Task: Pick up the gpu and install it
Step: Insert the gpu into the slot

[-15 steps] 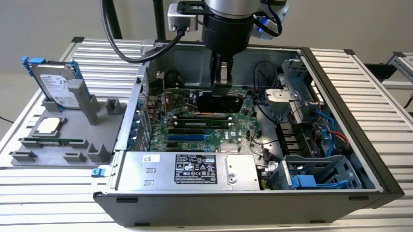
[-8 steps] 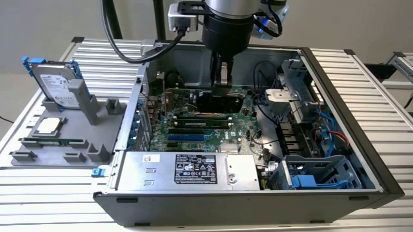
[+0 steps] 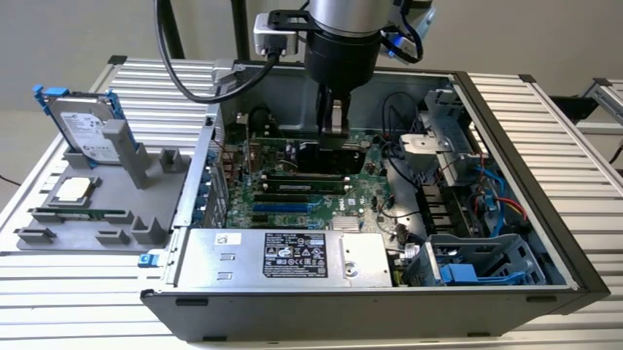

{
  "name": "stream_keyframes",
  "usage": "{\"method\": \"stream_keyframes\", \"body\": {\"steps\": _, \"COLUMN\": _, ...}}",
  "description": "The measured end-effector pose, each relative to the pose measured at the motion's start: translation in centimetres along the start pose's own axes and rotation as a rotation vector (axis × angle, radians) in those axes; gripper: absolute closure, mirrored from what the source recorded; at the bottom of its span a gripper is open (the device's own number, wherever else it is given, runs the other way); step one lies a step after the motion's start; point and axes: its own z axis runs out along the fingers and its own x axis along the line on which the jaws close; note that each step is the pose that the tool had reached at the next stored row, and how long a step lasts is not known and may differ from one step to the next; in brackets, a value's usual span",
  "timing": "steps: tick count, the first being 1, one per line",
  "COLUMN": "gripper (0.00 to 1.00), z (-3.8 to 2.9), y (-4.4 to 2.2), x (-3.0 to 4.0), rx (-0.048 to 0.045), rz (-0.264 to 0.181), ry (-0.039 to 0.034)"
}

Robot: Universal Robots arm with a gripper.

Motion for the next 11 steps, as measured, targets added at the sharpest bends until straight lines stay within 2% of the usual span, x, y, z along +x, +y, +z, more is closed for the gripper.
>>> {"method": "stream_keyframes", "body": {"steps": 11, "gripper": 1.0, "z": 1.23, "y": 0.46, "x": 0.02, "rx": 0.0018, "rz": 0.0, "ry": 0.0}}
